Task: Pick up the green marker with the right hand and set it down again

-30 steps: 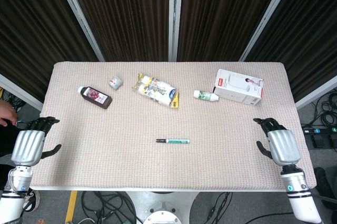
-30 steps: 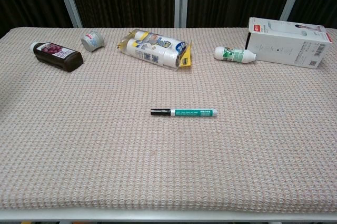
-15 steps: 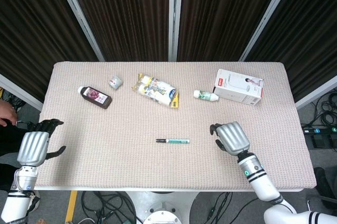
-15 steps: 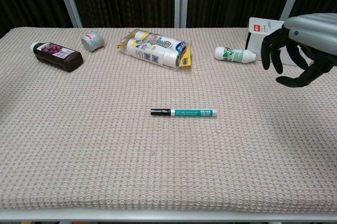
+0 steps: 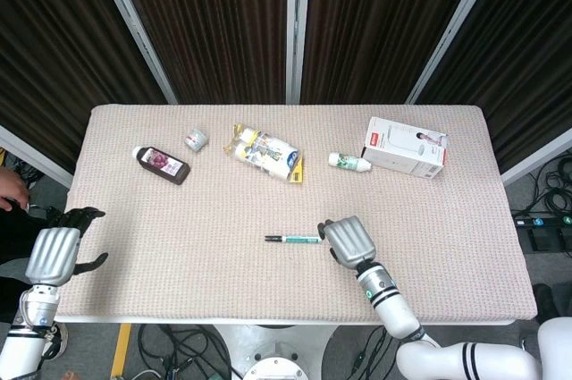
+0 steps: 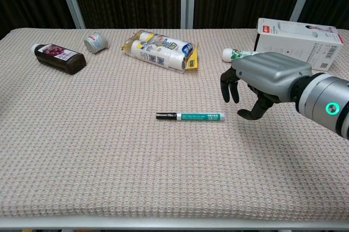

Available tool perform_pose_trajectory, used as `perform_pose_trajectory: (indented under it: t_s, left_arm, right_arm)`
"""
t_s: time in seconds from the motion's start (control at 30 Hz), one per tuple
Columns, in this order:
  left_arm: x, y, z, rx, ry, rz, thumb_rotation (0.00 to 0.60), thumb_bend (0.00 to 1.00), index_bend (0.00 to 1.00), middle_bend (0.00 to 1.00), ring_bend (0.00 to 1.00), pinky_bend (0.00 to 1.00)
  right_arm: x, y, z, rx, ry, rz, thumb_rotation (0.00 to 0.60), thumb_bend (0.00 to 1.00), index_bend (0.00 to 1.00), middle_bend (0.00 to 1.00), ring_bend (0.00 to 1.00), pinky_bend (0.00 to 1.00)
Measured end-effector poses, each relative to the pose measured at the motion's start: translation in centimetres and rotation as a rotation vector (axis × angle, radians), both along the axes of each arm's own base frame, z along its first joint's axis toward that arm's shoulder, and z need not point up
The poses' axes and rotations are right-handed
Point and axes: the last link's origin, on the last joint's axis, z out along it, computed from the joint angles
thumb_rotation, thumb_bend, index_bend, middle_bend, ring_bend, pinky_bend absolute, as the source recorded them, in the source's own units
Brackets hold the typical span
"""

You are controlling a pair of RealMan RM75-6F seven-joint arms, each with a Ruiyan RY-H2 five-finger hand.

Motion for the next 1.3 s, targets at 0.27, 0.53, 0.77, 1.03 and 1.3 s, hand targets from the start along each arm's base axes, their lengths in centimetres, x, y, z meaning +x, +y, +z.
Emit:
perform_pose_trajectory:
  t_s: [0.27,0.53,0.77,1.03,1.3]
  left_arm:
    - [-0.5,0.0,0.0,-0.012,-0.003,0.002,0.6,0.18,0.25,0.23,0.19,0.25]
    - [-0.9,-0.1,0.1,-0.018,-0.006,0.003,0.6,0.18,0.25,0.23,0.19,0.25]
    - [-1.3,-0.2,0.0,-0.023,-0.01,0.014,0.6,0.18,0.25,0.23,0.19,0.26]
    - [-1.6,-0.2,0.0,-0.028,-0.013,0.024,0.6,0.18,0.25,0.23,0.19,0.26]
    - [-1.9,-0.3,-0.3,-0.03,-0.015,0.033,0.6,0.18,0.25,0.23,0.19,0.26]
  right_arm:
    - [1.1,-0.5,-2.5,-0.025,0.004,-0.038,0.6,0.17,0.43,0.41,0.86,0.96]
    - [1.9,-0.5,-4.5,-0.055,0.016,-0.074,0.6,0.18,0.43,0.42,0.86,0.96]
    - [2.1,-0.6,-5.7,-0.069,0.049,-0.099,0.6,0.21,0.43,0.43,0.86,0.96]
    - [2.1,-0.6,-6.3,-0.061,0.057,-0.097,0.6,0.21,0.43,0.43,0.86,0.96]
    - [2.2,-0.5,-6.9,-0.052,0.06,-0.097,0.6,0.22,0.43,0.43,0.86,0.96]
